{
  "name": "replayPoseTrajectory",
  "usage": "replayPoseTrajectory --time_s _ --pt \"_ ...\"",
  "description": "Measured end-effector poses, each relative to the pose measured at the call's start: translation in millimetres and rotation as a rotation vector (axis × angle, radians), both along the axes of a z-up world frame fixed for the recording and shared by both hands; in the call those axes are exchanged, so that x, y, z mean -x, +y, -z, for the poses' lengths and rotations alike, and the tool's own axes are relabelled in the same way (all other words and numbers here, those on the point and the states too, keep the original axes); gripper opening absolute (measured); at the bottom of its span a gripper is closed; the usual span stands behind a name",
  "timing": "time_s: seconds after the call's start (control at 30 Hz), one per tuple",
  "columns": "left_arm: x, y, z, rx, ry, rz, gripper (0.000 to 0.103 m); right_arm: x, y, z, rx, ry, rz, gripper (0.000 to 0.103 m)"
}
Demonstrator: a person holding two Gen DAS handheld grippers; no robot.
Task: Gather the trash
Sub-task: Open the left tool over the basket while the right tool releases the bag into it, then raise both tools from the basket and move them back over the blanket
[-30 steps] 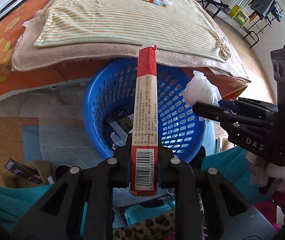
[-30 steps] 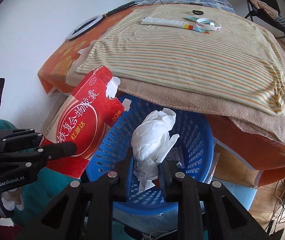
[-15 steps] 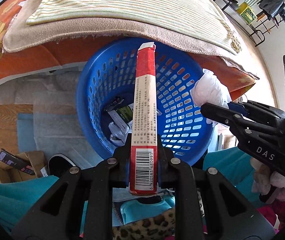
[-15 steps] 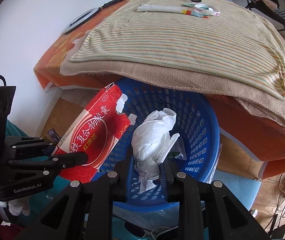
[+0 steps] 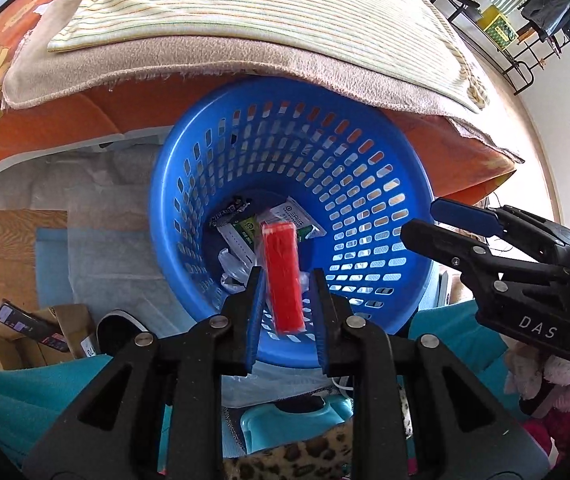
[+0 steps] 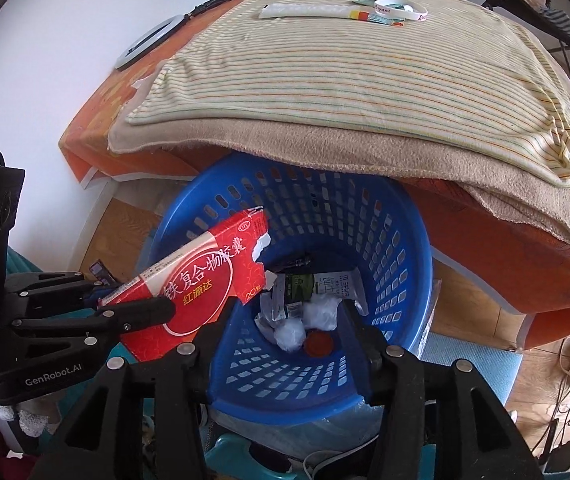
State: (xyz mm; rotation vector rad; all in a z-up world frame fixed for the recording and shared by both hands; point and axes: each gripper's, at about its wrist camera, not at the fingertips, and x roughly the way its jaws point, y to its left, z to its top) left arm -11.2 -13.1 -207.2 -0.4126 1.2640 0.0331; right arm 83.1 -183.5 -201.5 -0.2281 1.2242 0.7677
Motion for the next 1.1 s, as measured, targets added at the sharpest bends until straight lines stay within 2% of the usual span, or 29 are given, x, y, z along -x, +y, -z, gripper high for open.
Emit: replayPoseTrajectory --time_s 0.03,0.13,0.23,0.37,0.47,0.6,0.67,0.83,0.97,1.1 --pt "-1 0 1 -0.001 0.003 -0.004 0.023 0 0 0 0.001 0.000 0.001 0.051" --pt "-1 0 0 -0.001 -0.001 -0.008 0.039 0 -1 0 0.004 0.002 0.006 0.054" --pt "-1 0 -1 -0.007 -0.007 -0.008 0.041 -1 -3 -1 0.002 -0.001 0.012 0.064" --pt "-2 1 -1 -0.008 -0.004 -0.012 0.043 -3 -3 -2 0.002 -0.002 0.019 0.067" --pt "-2 3 -2 -0.010 -0.009 -0.020 0.056 -3 -4 -2 0.005 -0.005 0.023 0.071" --pt "-3 5 -5 -0.017 -0.016 -0.021 0.057 -4 -4 -4 0.017 -0.021 0.030 0.077" --pt "-5 6 -7 -0.019 -0.022 -0.020 0.063 -5 -5 -6 0.016 -0.022 0.036 0.083" --pt "-12 10 -16 -0.024 -0.044 -0.015 0.064 -9 -7 -10 0.008 -0.013 0.050 0.084" --pt "-20 13 -24 -0.028 -0.059 -0.006 0.064 -13 -8 -15 0.009 -0.031 0.058 0.090" --pt "-30 15 -32 -0.043 -0.074 0.013 0.064 -21 -11 -23 0.004 -0.052 0.074 0.092"
